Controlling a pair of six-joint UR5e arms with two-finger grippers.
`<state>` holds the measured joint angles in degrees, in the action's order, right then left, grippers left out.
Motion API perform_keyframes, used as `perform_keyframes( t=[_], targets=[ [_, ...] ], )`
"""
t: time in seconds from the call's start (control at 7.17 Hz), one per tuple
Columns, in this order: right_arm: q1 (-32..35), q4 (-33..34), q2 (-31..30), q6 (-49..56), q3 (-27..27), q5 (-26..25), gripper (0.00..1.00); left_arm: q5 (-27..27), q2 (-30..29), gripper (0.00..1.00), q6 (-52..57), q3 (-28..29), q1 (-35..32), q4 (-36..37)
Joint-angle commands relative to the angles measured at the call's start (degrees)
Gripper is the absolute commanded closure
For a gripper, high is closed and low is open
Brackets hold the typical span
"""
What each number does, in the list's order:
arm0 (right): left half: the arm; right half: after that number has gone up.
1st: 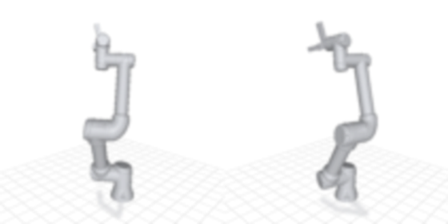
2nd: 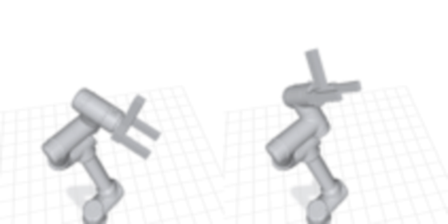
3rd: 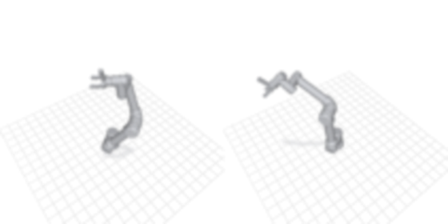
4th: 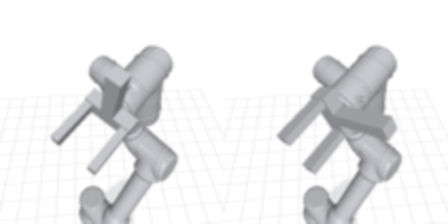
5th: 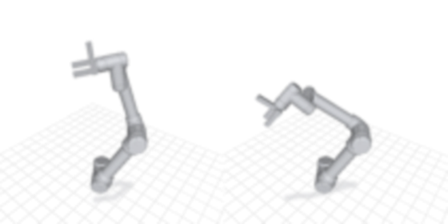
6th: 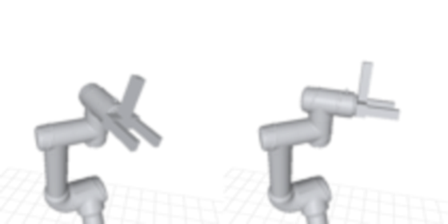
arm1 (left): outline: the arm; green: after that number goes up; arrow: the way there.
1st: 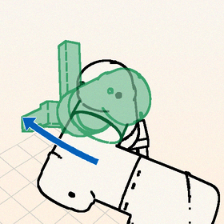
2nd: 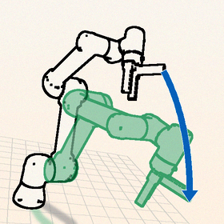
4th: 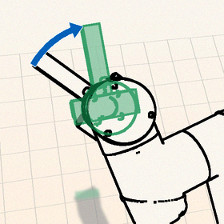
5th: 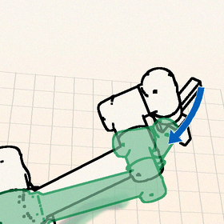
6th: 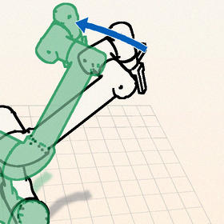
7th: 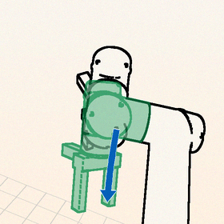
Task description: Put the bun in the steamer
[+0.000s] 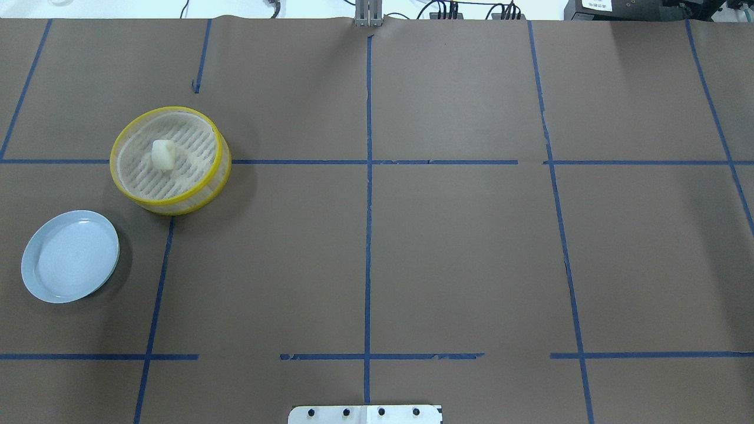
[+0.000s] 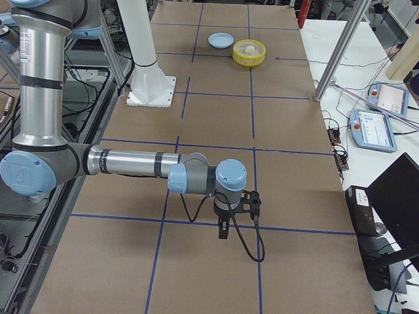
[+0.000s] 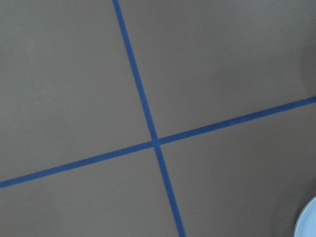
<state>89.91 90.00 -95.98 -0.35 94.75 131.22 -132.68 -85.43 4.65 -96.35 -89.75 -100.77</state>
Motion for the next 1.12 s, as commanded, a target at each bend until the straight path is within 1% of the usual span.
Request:
perform_keyframes(
  t=[0.0,0.14,0.56,0.7,0.84,0.98],
  targets=[
    [0.00,0.00,0.00,0.00,0.00,0.00,0.00,-2.12,0.35,0.01,0.89,-2.35,-0.86,4.61],
    [0.00,0.00,0.00,0.00,0.00,0.00,0.00,-4.14,-0.17,0.01,0.89,-2.61,-0.95,8.01],
    [0.00,0.00,0.00,0.00,0.00,0.00,0.00,-3.55,0.53,0.01,0.98,-2.79,-0.86,10.49],
    [0.00,0.00,0.00,0.00,0.00,0.00,0.00,-3.46,0.88,0.00,0.98,-3.92,-0.95,10.50],
    [0.00,0.00,0.00,0.00,0.00,0.00,0.00,-3.37,2.19,0.00,0.98,-6.80,-0.95,10.42],
    [0.00,0.00,0.00,0.00,0.00,0.00,0.00,-3.72,3.42,0.00,0.89,-7.96,-0.95,10.07]
  ],
)
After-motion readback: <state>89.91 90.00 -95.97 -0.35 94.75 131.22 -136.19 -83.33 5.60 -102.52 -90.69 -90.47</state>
